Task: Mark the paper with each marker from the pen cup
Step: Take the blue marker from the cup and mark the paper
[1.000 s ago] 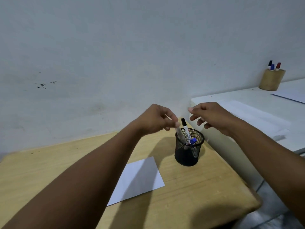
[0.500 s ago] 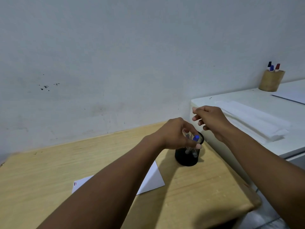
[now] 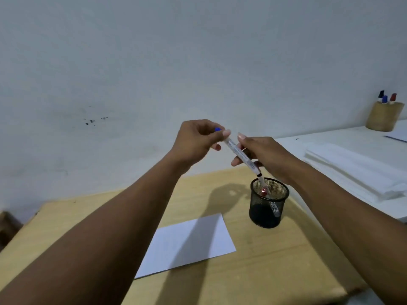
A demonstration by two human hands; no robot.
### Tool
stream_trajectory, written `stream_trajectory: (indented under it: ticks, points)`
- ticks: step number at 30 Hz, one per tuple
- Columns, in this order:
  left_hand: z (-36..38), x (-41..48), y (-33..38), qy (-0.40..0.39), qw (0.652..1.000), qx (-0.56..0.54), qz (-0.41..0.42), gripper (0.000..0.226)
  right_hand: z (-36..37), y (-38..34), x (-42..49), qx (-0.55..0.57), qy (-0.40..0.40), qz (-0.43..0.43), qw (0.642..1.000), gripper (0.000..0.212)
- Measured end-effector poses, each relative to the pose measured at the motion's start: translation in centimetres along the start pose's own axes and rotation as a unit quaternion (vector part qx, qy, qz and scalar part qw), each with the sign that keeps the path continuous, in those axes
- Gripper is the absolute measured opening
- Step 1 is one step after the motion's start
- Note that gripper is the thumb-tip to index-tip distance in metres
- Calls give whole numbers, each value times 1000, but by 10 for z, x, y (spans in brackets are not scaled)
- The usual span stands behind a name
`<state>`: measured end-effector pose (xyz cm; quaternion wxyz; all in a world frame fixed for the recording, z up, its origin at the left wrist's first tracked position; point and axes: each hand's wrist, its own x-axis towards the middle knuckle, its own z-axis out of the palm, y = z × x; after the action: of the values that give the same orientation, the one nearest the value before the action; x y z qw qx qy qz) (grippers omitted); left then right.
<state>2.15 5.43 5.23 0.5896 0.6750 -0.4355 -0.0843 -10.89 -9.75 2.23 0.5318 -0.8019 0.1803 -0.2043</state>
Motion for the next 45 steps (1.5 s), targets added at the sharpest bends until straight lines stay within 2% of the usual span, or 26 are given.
stream_trajectory:
  ticks: [2,5,8,10,14,18,20,21,23,25,28,34,39,45]
  points:
    - [-31,-9,-9,41,998,-23,-37,22,19,-11,3,18,-54,-16,998,41]
    - [-75,-29,-32,95,992,-18,-85,28,54,-23,11,177,-138,-4,974,19]
    - [-113,-59,-57,126,984,-10,-125,35,98,-31,12,342,-171,49,923,26]
    - [-132,-81,-74,133,979,-20,-151,38,136,-31,11,390,-168,85,902,22]
    - [-158,-120,-104,108,971,-59,-203,40,214,-19,6,345,-159,145,914,24]
    - [-194,-157,-131,160,948,-75,-265,42,238,-10,9,360,-181,93,910,10]
    - [-216,-178,-146,176,944,-14,-277,42,232,-7,15,363,-170,80,913,5]
    - [-224,-187,-153,168,945,37,-278,40,230,-4,17,350,-171,82,917,11]
    - [-228,-198,-166,124,941,136,-283,32,235,7,13,289,-187,89,935,19]
    - [-222,-199,-173,63,932,212,-285,21,250,18,3,221,-187,88,953,16]
    - [-208,-192,-177,-7,921,254,-295,20,274,33,-9,178,-135,70,972,9]
    - [-206,-189,-177,-32,919,240,-311,28,295,55,-19,132,-60,76,987,21]
    - [-210,-186,-174,-57,920,217,-321,34,297,57,-20,109,-63,63,990,19]
    - [-212,-187,-178,-46,927,202,-314,25,299,60,-20,76,-90,40,992,21]
